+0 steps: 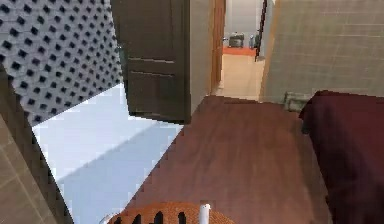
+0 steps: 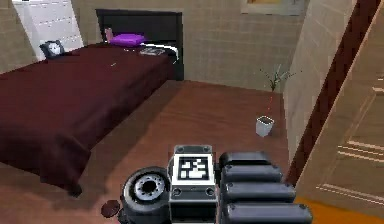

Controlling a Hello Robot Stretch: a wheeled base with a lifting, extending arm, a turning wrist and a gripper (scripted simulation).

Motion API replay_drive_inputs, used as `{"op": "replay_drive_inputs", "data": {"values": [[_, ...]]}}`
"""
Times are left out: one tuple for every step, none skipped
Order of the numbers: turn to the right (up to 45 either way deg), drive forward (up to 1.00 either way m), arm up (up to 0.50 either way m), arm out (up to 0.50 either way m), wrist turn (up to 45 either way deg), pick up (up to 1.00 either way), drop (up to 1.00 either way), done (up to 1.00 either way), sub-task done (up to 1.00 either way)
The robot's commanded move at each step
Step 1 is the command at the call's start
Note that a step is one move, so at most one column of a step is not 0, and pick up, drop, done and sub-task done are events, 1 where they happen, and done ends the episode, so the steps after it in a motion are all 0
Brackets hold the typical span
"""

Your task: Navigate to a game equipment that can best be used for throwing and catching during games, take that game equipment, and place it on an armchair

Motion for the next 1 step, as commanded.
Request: {"op": "replay_drive_inputs", "data": {"values": [[9.0, 0.00, 0.00, 0.00, 0.0, 0.00, 0.00, 0.00, 0.00]]}}
